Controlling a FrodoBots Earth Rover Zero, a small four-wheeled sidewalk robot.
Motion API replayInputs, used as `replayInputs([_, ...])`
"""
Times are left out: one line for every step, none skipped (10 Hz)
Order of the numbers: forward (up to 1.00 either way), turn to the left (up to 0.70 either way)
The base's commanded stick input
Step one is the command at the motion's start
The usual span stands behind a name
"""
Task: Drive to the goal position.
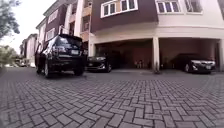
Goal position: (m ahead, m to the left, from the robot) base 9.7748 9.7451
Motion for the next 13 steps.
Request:
replayInputs([0.00, 0.00])
replayInputs([0.00, 0.00])
replayInputs([0.00, 0.00])
replayInputs([0.00, 0.70])
replayInputs([0.00, 0.70])
replayInputs([0.00, 0.70])
replayInputs([0.00, 0.70])
replayInputs([0.00, 0.70])
replayInputs([0.00, 0.70])
replayInputs([0.00, 0.70])
replayInputs([0.00, 0.70])
replayInputs([0.00, 0.70])
replayInputs([0.00, 0.70])
